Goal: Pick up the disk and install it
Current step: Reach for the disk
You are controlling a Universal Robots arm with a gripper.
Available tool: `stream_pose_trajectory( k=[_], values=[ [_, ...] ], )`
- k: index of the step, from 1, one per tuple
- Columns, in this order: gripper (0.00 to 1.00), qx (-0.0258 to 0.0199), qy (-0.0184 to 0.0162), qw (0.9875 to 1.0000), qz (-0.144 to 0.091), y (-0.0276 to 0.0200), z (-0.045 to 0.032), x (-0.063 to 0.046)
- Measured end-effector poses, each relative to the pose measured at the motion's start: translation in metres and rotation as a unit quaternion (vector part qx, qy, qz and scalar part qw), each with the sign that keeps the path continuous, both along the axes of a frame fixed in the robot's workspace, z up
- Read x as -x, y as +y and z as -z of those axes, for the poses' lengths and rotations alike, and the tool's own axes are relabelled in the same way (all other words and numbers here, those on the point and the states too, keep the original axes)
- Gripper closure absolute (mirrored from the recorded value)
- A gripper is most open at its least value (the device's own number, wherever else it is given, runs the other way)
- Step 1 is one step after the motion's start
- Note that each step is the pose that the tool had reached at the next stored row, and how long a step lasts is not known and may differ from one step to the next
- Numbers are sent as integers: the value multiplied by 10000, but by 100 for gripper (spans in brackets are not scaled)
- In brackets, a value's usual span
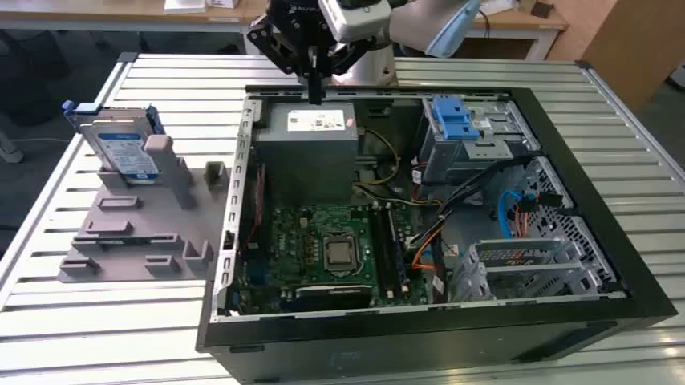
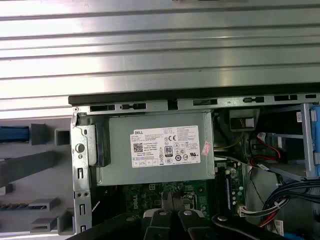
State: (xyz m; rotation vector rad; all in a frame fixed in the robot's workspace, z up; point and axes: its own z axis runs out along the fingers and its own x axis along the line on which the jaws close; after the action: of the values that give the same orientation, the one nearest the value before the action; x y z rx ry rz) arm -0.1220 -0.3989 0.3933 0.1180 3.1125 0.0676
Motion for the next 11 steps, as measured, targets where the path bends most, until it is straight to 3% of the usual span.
stream_pose_trajectory(
  k=[11],
  values=[
    [89,0,0,10000,0,0,0,25]
  ],
)
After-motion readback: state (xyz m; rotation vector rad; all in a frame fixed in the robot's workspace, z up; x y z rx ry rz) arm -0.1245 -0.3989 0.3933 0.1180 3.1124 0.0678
